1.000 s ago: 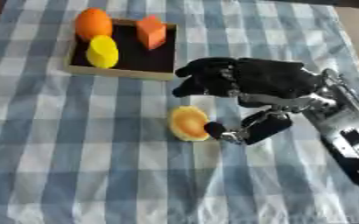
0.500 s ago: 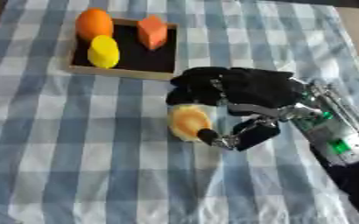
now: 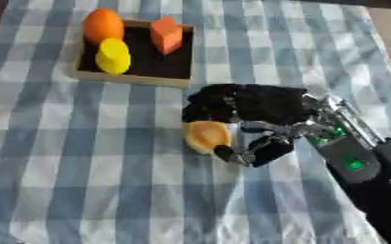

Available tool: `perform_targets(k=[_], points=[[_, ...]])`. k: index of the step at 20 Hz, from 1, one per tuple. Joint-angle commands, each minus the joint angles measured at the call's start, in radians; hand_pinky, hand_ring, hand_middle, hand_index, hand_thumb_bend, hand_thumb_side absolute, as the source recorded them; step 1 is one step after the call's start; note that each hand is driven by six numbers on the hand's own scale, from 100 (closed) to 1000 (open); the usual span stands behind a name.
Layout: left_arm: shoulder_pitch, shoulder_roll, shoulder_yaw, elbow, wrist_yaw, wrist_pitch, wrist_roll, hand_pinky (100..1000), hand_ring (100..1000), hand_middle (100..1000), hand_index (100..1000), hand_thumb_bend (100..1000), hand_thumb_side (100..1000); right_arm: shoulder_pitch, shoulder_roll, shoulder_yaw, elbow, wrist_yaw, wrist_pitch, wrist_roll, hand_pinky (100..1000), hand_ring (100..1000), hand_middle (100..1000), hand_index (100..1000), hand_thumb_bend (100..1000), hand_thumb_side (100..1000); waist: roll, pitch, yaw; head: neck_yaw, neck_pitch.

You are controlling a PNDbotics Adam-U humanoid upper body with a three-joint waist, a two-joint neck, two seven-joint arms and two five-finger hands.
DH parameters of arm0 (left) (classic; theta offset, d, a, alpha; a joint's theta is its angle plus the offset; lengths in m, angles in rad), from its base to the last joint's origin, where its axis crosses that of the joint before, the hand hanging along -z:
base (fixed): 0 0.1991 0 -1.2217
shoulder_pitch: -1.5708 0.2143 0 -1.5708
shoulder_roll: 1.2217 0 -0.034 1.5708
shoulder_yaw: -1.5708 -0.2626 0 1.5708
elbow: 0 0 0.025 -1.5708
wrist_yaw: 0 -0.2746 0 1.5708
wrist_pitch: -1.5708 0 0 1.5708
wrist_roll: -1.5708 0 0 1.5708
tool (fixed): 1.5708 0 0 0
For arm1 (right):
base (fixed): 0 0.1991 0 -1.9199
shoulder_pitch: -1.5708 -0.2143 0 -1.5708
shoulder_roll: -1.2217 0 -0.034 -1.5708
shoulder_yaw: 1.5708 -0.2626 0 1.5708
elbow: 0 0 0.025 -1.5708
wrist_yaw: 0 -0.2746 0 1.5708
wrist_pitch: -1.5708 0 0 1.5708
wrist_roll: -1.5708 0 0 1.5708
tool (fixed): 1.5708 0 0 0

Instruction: Pick up objects on the table and place them in the box.

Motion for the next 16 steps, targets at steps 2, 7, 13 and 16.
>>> perform_targets(k=[2, 7, 13, 16], points=[[-0.005, 0.012, 0.005, -0.019, 0.002, 0.0, -0.008, 674, 792, 739, 830, 100, 654, -0.015, -0.006, -0.017, 0.022, 0.064, -0.117, 0.075, 1000, 1000, 958, 1000, 100, 232, 0.021, 0.0, 0.001, 0.001, -0.008], [-0.004, 0.012, 0.006, -0.019, 0.003, 0.0, -0.011, 673, 793, 740, 830, 100, 654, -0.014, 0.0, -0.016, 0.041, 0.142, -0.123, 0.01, 1000, 1000, 964, 1000, 100, 223, 0.022, 0.004, 0.003, 0.0, -0.011], [-0.004, 0.008, 0.007, -0.019, 0.005, 0.002, -0.012, 673, 794, 740, 831, 100, 652, -0.013, 0.006, -0.018, 0.083, 0.181, -0.134, -0.002, 1000, 1000, 973, 1000, 100, 219, 0.021, 0.004, 0.002, 0.002, -0.015], [-0.003, 0.008, 0.007, -0.019, 0.005, 0.003, -0.011, 673, 794, 741, 831, 100, 653, -0.015, 0.011, -0.023, 0.114, 0.197, -0.133, 0.001, 1000, 1000, 977, 1000, 100, 218, 0.022, 0.005, 0.002, -0.002, -0.018]])
